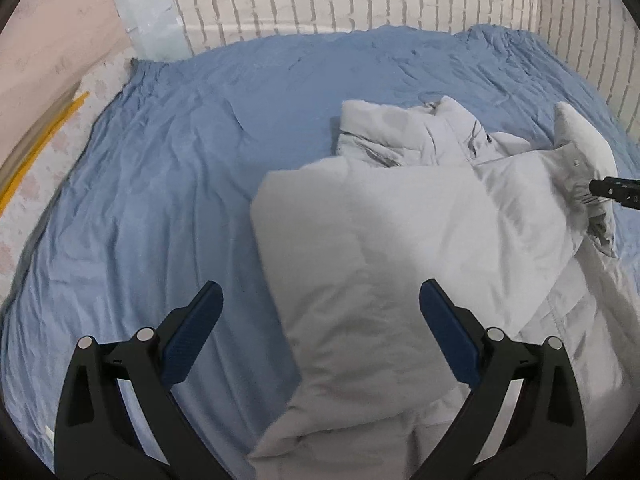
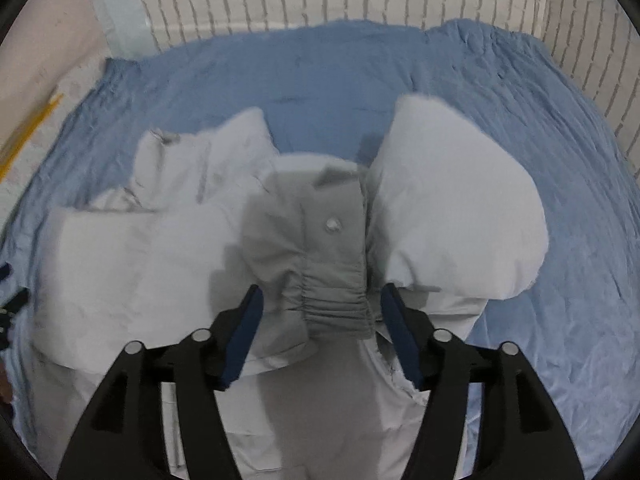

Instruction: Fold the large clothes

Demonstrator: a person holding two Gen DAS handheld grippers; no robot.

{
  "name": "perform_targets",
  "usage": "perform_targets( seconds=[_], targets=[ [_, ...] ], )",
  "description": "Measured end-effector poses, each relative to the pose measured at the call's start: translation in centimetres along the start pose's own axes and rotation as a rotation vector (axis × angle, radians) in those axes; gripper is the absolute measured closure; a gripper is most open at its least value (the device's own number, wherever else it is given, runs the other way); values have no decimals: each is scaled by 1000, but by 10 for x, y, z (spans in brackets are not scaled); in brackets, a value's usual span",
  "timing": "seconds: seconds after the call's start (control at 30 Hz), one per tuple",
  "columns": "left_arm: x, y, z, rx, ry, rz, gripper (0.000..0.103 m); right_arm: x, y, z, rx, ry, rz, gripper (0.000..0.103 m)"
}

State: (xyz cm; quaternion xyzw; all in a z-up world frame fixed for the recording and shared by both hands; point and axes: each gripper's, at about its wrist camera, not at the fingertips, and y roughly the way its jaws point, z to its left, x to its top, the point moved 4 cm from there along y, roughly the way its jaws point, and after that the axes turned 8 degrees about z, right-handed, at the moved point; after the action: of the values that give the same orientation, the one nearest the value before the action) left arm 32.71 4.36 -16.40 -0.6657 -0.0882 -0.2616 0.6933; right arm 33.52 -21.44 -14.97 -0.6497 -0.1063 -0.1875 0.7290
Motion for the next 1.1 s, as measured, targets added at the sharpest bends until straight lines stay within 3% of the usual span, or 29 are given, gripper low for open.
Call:
perform_targets(
  seconds=[0.13, 0.3, 0.53, 0.73, 0.9, 1.1],
  targets=[
    [-6, 20, -13, 20, 5, 66, 32, 2, -3, 17, -19, -71, -31, 37],
    [-8, 49, -10, 25, -31, 136, 43, 5, 24, 36, -25, -119, 7, 35],
    [1, 82, -4, 47, -13, 185, 43, -1, 78, 42, -149, -168, 109, 38],
    [16, 105, -4, 40, -3, 212, 42, 17, 102, 43, -148, -134, 157, 37],
    [11, 89, -6, 71, 29, 180, 41, 13, 71, 32, -86, -91, 109, 37],
    [4, 50, -6, 94, 46, 87, 18, -2, 15, -32, -55, 73, 25, 35]
  ],
)
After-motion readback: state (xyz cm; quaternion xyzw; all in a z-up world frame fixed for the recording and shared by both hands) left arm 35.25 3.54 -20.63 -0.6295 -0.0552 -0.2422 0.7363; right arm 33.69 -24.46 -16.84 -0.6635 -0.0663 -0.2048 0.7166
